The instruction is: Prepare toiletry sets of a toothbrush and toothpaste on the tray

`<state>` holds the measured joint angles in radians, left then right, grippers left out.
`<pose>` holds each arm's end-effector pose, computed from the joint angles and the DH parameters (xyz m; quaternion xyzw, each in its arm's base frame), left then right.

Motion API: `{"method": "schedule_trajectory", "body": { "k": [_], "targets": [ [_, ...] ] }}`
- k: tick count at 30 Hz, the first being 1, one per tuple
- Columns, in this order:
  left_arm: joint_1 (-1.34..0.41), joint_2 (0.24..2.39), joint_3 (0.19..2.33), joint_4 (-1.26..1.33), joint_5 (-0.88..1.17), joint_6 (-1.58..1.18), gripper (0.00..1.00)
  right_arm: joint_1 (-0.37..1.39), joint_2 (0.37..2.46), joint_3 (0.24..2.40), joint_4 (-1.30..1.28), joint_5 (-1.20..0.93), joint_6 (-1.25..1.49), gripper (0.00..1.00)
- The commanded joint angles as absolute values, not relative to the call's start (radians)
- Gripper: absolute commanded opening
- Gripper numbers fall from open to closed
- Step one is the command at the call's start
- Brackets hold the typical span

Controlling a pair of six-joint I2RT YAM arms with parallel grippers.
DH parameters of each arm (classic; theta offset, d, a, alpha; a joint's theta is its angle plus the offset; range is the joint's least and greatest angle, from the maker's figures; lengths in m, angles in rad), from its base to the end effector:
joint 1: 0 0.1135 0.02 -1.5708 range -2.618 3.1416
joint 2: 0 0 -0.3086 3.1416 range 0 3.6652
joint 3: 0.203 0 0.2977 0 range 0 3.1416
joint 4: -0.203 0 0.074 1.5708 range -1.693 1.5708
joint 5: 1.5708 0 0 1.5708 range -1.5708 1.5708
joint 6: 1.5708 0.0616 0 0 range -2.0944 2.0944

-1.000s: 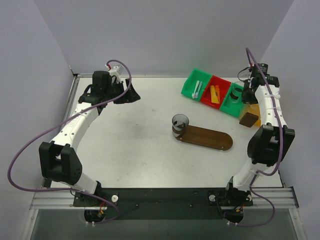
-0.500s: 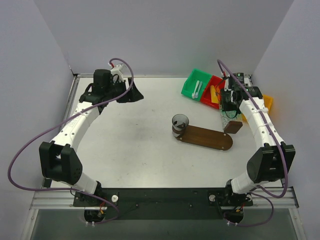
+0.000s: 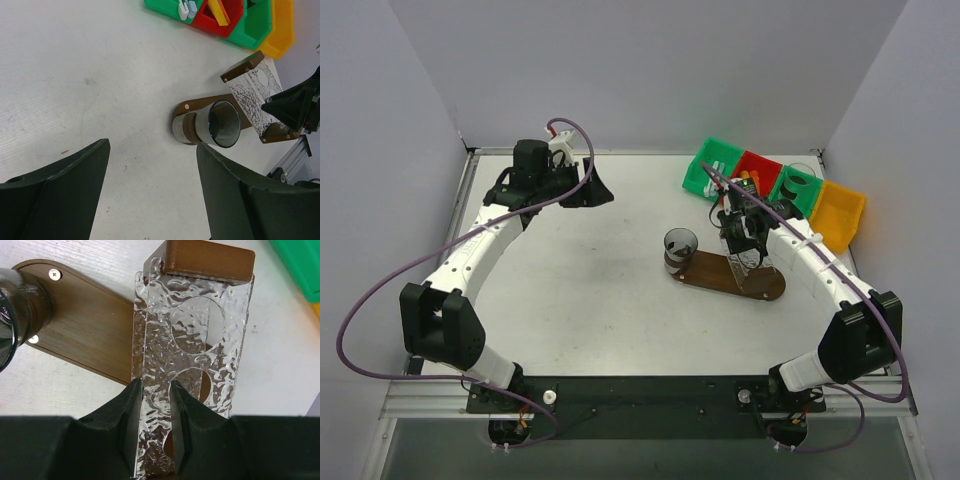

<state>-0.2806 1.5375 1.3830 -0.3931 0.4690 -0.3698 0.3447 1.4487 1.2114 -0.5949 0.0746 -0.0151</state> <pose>0.3931 -0.1423 0.3692 0.0758 0.8523 -0.3441 0.3865 0.3508 0.1211 0.3095 -0.1535 0.9193 0.0249 0.3615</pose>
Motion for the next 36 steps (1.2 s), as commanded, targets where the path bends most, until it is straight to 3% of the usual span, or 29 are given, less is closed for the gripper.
{"method": "schedule_trajectory", "body": {
  "k": [1,36],
  "targets": [
    [-0.29,1.503,1.413,-0.35,0.48,-0.359,0.8,0.39,1.396,1.183,-0.525,0.161,0.0,0.0],
    [-0.302,1.436,1.341,-0.367,0.466,-0.371,0.8,0.515,1.473,1.009,-0.387,0.302,0.106,0.0]
  ]
}}
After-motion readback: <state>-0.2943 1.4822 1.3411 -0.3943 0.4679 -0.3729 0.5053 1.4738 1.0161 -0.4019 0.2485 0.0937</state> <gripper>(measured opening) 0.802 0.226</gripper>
